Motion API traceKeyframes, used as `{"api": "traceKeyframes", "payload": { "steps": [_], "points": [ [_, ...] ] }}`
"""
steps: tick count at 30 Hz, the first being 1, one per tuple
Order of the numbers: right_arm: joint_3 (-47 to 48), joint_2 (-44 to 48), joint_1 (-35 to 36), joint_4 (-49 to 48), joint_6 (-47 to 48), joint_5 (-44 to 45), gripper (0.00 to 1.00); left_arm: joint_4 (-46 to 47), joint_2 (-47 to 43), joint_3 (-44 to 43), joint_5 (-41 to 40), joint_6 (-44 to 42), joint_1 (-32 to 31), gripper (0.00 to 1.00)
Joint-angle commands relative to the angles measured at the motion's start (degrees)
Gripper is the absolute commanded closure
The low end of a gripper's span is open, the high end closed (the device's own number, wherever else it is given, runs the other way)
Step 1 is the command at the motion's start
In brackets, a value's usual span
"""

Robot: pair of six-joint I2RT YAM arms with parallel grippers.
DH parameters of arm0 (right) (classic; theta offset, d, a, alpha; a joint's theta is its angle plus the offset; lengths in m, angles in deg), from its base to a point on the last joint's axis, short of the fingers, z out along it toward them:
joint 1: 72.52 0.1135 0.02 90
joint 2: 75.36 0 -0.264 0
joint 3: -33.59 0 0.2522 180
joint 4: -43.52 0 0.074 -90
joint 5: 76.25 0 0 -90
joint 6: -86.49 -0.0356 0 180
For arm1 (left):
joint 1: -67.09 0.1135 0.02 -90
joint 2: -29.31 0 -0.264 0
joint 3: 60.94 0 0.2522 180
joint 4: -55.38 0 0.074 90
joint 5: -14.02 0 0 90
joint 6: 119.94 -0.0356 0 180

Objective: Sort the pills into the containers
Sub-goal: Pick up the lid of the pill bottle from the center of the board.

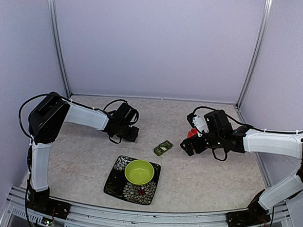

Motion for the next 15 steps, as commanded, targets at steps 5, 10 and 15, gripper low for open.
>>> {"api": "traceKeyframes", "payload": {
  "steps": [5, 10, 15],
  "points": [
    [-0.3, -0.3, -0.6, -0.6, -0.5, 0.1, 0.0, 0.4, -0.7, -0.5, -0.8, -0.3, 0.3, 0.52],
    [-0.6, 0.9, -0.9, -0.6, -0.2, -0.2, 0.0, 0.4, -1.8, -0.2, -0.6, -0.4, 0.2, 0.53],
    [-4.9, 5.8, -1.6, -4.3, 1.6, -0.8, 0.0, 0.6, -4.8, -0.2, 2.0, -0.2, -0.6, 0.54]
  ]
}}
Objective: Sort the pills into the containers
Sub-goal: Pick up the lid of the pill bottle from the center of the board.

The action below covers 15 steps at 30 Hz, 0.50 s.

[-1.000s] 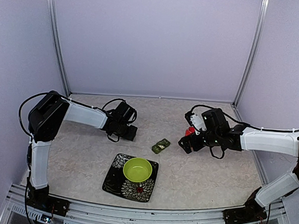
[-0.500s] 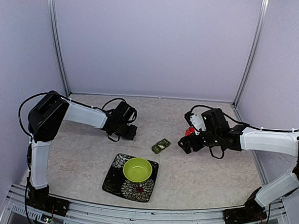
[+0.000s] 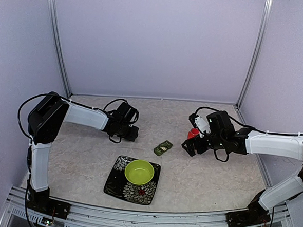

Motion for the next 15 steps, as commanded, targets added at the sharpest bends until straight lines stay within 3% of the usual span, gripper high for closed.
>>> {"api": "traceKeyframes", "payload": {
  "steps": [1, 9, 15],
  "points": [
    [-5.6, 6.2, -1.3, -5.6, 1.5, 0.2, 0.0, 0.5, -5.2, -0.3, 2.2, -0.1, -0.9, 0.54],
    [-21.8, 14.3, -3.3, -24.9, 0.1, 1.4, 0.0, -0.4, -10.4, -2.3, 4.3, 0.0, -3.8, 0.54],
    [-25.4, 5.6, -3.8, -38.8, -0.9, 3.6, 0.03, -1.4, -11.9, -5.5, 7.2, 0.3, -6.5, 0.54]
  ]
}}
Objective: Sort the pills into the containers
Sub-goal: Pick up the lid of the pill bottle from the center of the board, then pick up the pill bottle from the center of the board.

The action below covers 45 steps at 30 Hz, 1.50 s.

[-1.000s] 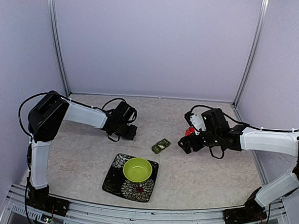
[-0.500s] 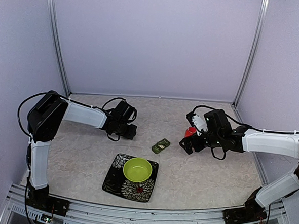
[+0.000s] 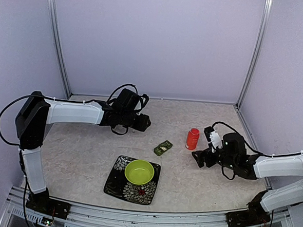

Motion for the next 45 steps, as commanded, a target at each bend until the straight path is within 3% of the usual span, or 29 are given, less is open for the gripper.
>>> {"api": "traceKeyframes", "payload": {
  "steps": [1, 9, 17, 26, 29, 35, 40, 45],
  "points": [
    [0.3, -8.2, -0.9, -15.4, -0.2, 2.3, 0.03, -1.1, -2.3, -3.6, 3.1, 0.3, -2.2, 0.54],
    [5.5, -24.3, -1.3, -26.7, 3.0, 5.1, 0.06, -1.3, -3.2, -4.8, 3.5, 0.6, -4.4, 0.54],
    [11.7, -31.2, -1.5, -25.5, 4.4, 5.6, 0.1, -1.1, -4.7, -3.2, 2.0, 0.6, -3.6, 0.54],
    [12.5, -31.1, -1.8, -24.0, 6.2, 1.5, 0.47, -0.8, -5.2, -2.7, 2.3, 0.8, -2.8, 0.54],
    [12.5, -29.5, -1.7, -21.1, 6.4, -3.1, 0.53, -0.7, -5.6, -3.0, 3.4, 0.4, -2.6, 0.54],
    [9.3, -22.5, 0.7, -16.1, 6.1, -8.9, 0.55, 1.1, -7.2, -1.9, 6.3, -2.7, -4.0, 0.53],
    [6.2, -17.3, 4.9, -13.7, 6.0, -8.4, 0.52, 2.5, -8.1, -0.3, 6.6, -2.2, -4.4, 0.53],
    [4.5, -18.0, 9.3, -13.5, 4.3, -6.2, 0.5, 5.3, -10.0, 2.4, 8.9, 0.7, -2.9, 0.53]
  ]
}}
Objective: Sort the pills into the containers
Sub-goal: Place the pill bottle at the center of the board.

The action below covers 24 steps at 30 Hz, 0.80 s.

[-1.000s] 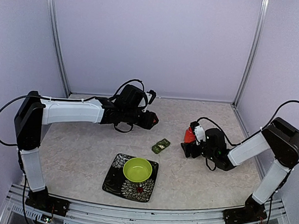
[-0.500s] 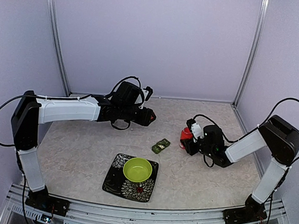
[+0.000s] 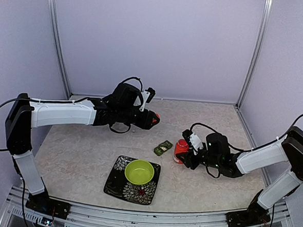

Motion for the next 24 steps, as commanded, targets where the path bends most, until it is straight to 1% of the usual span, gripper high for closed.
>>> {"api": "traceKeyframes", "payload": {
  "steps": [1, 4, 6, 7, 9, 10, 12, 14, 17, 19, 21, 24],
  "points": [
    [-1.9, -0.5, 3.8, 1.3, -1.7, 1.8, 0.5, 4.3, -3.6, 2.7, 2.4, 2.2, 1.5, 0.53],
    [-3.2, -1.3, 4.5, 0.0, -2.5, 2.8, 0.49, 5.0, -5.0, 4.0, 2.1, 2.8, 1.9, 0.53],
    [-3.5, -1.5, 4.6, 0.2, -2.8, 3.0, 0.46, 5.1, -5.5, 4.6, 1.9, 3.0, 2.0, 0.53],
    [-3.3, -1.4, 4.9, 0.8, -2.9, 3.1, 0.42, 5.1, -5.9, 5.0, 1.6, 3.1, 2.1, 0.53],
    [-3.0, -0.3, 5.4, 2.3, -2.9, 3.8, 0.3, 5.5, -7.3, 6.5, 1.3, 3.4, 2.4, 0.54],
    [-2.4, 0.7, 5.7, 4.1, -3.0, 4.0, 0.26, 5.7, -7.8, 7.2, 1.2, 3.8, 2.8, 0.53],
    [-0.8, 4.0, 6.2, 9.3, -3.1, 4.1, 0.21, 6.2, -9.1, 8.7, 0.9, 4.4, 3.4, 0.53],
    [1.6, 8.4, 6.6, 17.3, -3.5, 3.7, 0.18, 6.7, -10.5, 10.2, 0.3, 5.2, 4.0, 0.53],
    [7.0, 15.5, 6.6, 28.4, -3.5, 2.8, 0.14, 7.0, -12.6, 12.3, -0.5, 5.7, 4.9, 0.53],
    [11.5, 17.8, 6.6, 34.5, -2.7, 2.8, 0.11, 7.3, -14.0, 13.7, -1.1, 5.9, 5.4, 0.53],
    [17.2, 17.6, 6.5, 39.9, -1.7, 3.5, 0.09, 7.6, -15.4, 15.0, -1.7, 6.4, 6.1, 0.53],
    [27.9, 12.5, 6.6, 45.8, 0.1, 4.1, 0.08, 8.4, -18.3, 18.0, -2.3, 7.6, 7.5, 0.53]
  ]
}}
